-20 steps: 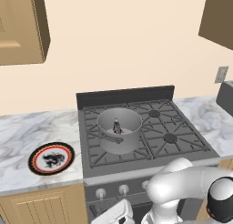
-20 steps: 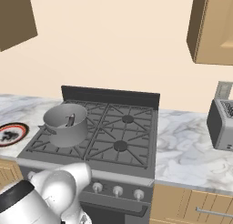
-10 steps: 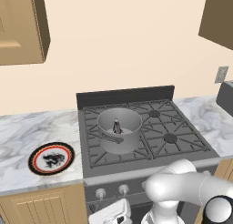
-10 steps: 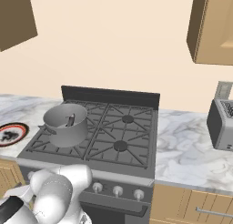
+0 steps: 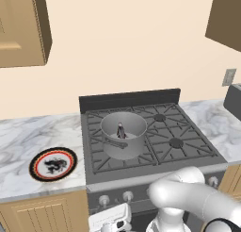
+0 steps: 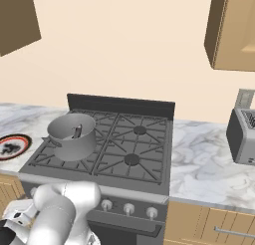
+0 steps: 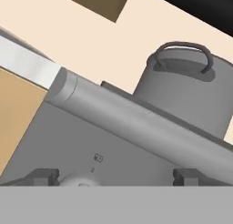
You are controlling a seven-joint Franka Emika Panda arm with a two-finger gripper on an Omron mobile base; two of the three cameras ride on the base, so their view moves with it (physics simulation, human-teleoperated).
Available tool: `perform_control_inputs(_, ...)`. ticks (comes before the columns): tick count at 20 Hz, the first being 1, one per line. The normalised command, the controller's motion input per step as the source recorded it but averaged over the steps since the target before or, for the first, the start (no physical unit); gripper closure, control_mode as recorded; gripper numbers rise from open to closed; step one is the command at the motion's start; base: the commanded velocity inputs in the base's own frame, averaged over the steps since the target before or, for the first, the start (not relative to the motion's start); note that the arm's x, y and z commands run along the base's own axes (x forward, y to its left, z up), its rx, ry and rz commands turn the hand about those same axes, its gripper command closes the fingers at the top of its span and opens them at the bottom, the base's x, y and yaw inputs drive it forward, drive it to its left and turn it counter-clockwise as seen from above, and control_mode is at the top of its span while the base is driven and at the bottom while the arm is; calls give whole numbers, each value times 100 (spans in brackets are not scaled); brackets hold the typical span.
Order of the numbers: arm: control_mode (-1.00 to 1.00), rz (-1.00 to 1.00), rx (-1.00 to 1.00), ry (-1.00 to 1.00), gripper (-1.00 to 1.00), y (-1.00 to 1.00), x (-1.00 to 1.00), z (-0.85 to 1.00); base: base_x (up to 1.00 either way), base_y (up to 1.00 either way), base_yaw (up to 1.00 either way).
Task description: Retrieve the frozen meat and place it in the pot on a burner. Then turn the burner on.
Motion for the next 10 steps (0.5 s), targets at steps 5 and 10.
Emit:
perform_control_inputs(5, -100, -1, 2, 0, -100, 13, 10, -23, 0, 0, 0)
perform_control_inputs(10, -100, -1, 0, 0, -100, 0, 10, -27, 0, 0, 0)
